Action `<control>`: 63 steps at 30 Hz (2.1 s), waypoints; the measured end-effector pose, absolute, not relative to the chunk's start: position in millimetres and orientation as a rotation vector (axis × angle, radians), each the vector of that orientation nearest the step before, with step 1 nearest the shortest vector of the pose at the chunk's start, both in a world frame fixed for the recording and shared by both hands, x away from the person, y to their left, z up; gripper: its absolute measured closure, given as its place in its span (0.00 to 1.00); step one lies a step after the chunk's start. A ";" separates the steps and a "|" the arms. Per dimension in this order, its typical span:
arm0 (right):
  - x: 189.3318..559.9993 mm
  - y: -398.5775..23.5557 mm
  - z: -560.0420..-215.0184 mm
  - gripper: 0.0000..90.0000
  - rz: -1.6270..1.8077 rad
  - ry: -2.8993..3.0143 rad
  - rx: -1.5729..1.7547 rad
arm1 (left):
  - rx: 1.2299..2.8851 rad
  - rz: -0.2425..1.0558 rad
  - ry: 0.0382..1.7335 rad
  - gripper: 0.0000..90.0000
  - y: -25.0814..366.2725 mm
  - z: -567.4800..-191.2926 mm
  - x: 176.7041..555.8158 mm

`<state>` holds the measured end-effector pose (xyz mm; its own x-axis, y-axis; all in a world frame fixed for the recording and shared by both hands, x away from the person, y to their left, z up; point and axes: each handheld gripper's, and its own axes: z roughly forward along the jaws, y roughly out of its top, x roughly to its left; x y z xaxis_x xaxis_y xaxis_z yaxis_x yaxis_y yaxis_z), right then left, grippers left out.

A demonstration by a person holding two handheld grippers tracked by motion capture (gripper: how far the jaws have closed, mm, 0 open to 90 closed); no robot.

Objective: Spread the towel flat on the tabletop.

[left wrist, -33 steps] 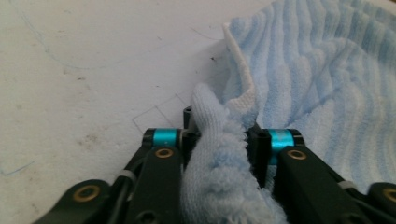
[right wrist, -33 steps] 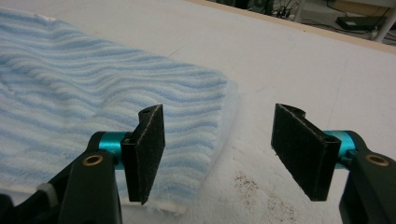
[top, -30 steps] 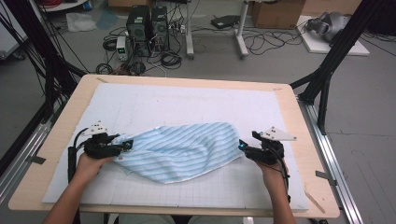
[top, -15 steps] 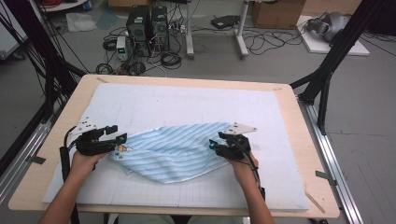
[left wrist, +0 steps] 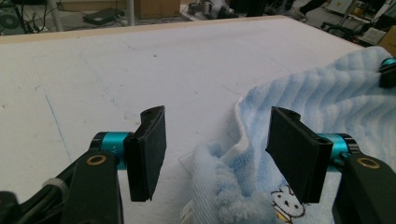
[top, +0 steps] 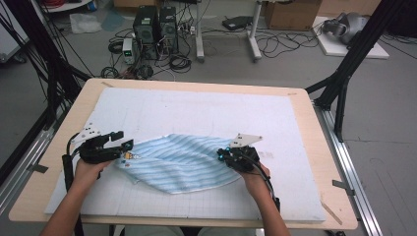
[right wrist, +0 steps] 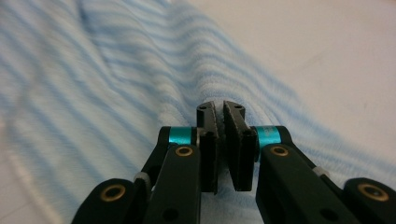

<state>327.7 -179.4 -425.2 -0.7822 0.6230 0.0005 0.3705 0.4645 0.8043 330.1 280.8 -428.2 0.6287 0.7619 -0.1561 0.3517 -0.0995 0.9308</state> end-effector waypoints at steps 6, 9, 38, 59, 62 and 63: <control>309.0 -180.8 -412.7 0.93 1.377 2.450 0.657 | 1.696 0.448 0.919 0.42 280.6 -427.1 329.9; 304.1 -177.3 -421.3 0.93 1.333 2.569 0.621 | 1.694 0.451 0.920 0.42 281.2 -427.0 329.8; 352.5 -173.9 -435.0 0.70 0.970 2.622 0.863 | 1.646 0.452 0.915 0.39 281.9 -425.6 329.8; 432.1 -125.7 -392.4 0.91 0.858 2.164 0.765 | 1.588 0.455 0.966 0.30 286.3 -425.8 330.5; 450.4 -109.9 -394.2 0.91 0.885 2.130 0.794 | 1.578 0.454 0.969 0.30 287.1 -426.1 329.5; 459.0 -101.1 -392.9 0.91 0.920 2.104 0.818 | 1.575 0.453 0.971 0.30 287.7 -426.2 329.5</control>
